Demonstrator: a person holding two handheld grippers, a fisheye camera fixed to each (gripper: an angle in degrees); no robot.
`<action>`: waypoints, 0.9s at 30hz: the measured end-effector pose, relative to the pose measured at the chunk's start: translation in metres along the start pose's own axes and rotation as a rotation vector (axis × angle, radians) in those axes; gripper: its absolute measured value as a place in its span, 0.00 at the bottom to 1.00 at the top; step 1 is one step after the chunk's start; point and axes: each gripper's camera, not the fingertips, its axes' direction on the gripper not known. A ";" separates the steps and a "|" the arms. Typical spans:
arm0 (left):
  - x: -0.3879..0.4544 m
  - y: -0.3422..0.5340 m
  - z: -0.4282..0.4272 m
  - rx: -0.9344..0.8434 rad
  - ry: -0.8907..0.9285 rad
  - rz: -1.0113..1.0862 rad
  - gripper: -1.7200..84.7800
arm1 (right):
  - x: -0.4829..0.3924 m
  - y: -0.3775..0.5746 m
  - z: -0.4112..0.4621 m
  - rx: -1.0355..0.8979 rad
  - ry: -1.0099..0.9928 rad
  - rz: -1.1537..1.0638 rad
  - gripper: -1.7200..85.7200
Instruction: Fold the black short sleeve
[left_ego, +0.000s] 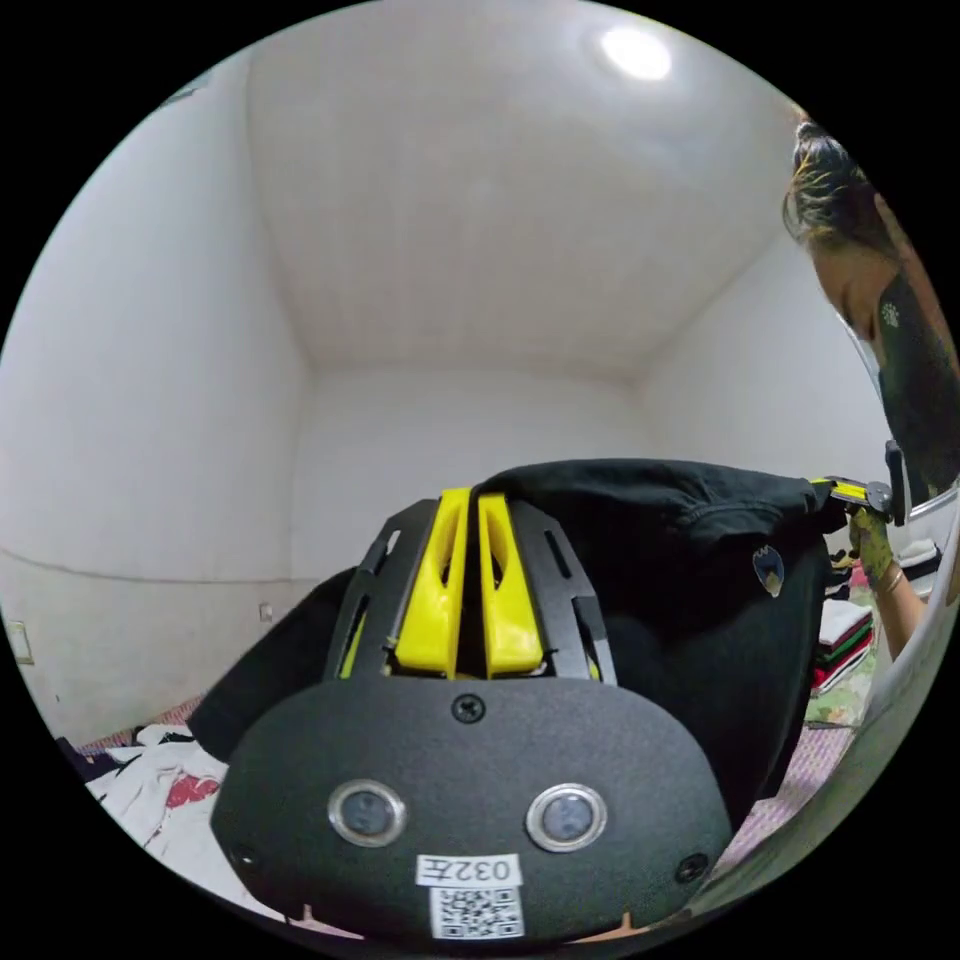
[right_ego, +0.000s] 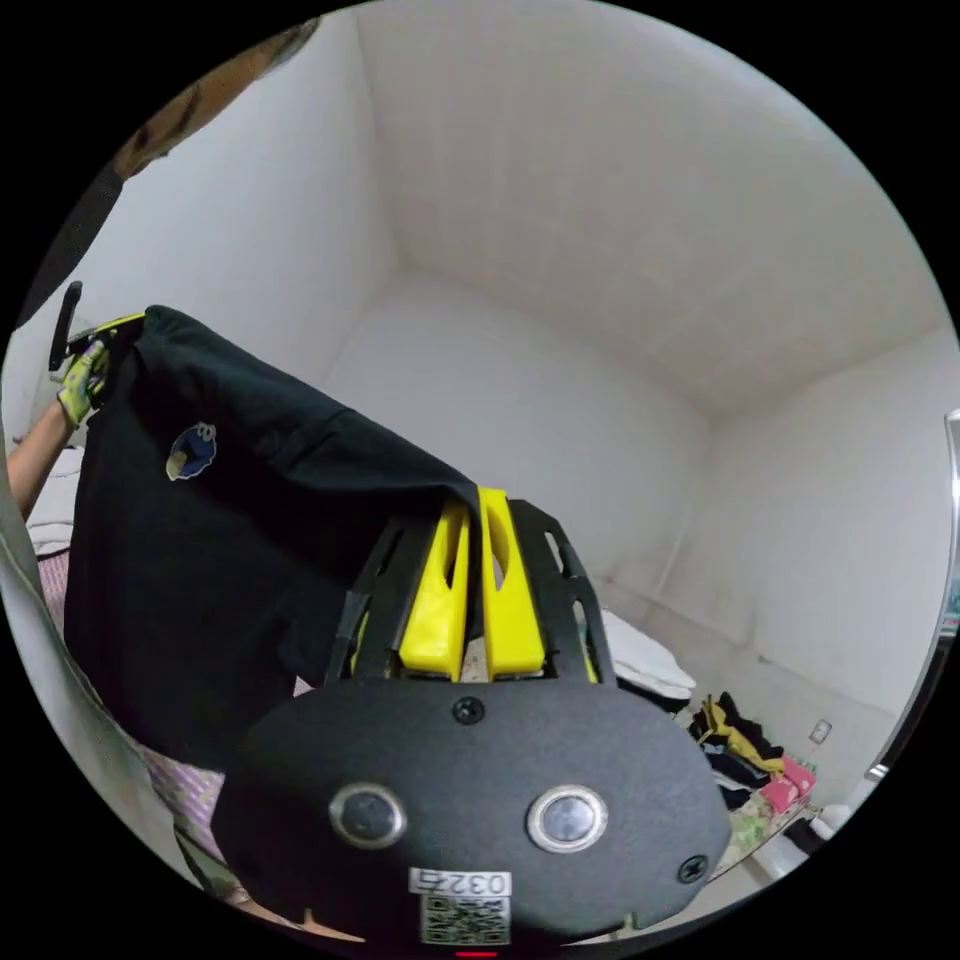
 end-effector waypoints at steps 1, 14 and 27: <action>-0.004 0.009 0.025 -0.049 0.006 0.003 0.01 | 0.002 0.007 0.026 -0.030 -0.027 0.019 0.01; -0.124 0.319 0.473 -1.078 0.031 -0.456 0.06 | -0.004 0.196 0.515 -0.937 -0.305 0.368 0.11; -0.160 0.568 0.298 -1.265 0.202 -0.850 0.03 | -0.004 0.469 0.478 -1.299 -0.582 0.790 0.10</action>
